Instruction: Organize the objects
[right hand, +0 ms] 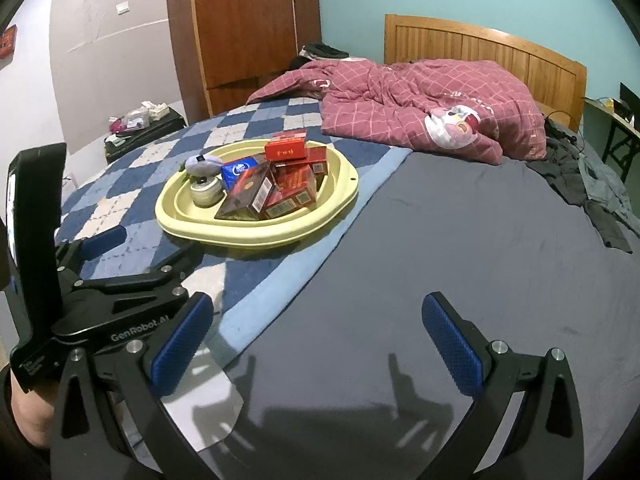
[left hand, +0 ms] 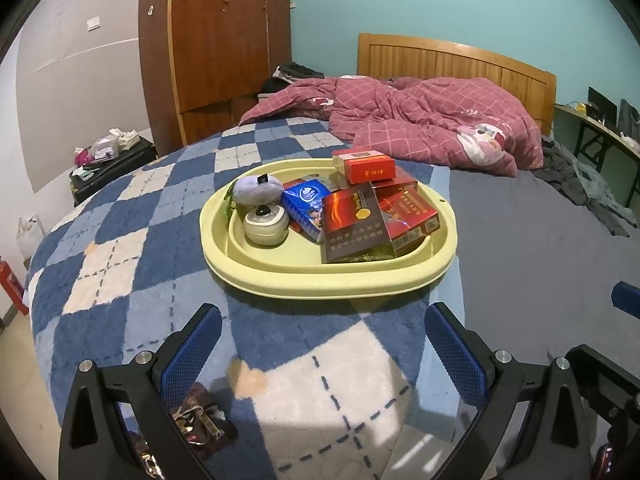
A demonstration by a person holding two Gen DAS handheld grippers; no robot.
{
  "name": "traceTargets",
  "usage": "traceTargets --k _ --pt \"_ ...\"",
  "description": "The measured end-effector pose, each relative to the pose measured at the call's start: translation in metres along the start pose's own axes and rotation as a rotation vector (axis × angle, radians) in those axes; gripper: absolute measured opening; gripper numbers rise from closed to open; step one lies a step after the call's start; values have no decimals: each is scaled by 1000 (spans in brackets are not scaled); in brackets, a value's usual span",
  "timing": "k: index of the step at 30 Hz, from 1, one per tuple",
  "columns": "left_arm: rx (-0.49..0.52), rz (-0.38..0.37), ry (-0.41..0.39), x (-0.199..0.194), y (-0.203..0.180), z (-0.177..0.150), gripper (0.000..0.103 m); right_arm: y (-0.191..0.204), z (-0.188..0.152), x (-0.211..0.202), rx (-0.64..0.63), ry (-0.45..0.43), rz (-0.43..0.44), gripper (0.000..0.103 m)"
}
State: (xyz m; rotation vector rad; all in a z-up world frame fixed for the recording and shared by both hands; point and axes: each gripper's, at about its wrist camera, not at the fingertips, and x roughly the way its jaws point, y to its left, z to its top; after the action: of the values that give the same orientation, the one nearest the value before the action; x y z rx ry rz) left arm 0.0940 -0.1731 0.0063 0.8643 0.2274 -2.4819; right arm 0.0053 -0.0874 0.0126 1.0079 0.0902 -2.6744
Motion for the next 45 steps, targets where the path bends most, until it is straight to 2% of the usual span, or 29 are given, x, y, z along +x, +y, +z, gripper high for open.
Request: traceTargets --k 45 --pt "13 1 -7 0 -1 -2 103 -5 -3 5 9 8 -14 103"
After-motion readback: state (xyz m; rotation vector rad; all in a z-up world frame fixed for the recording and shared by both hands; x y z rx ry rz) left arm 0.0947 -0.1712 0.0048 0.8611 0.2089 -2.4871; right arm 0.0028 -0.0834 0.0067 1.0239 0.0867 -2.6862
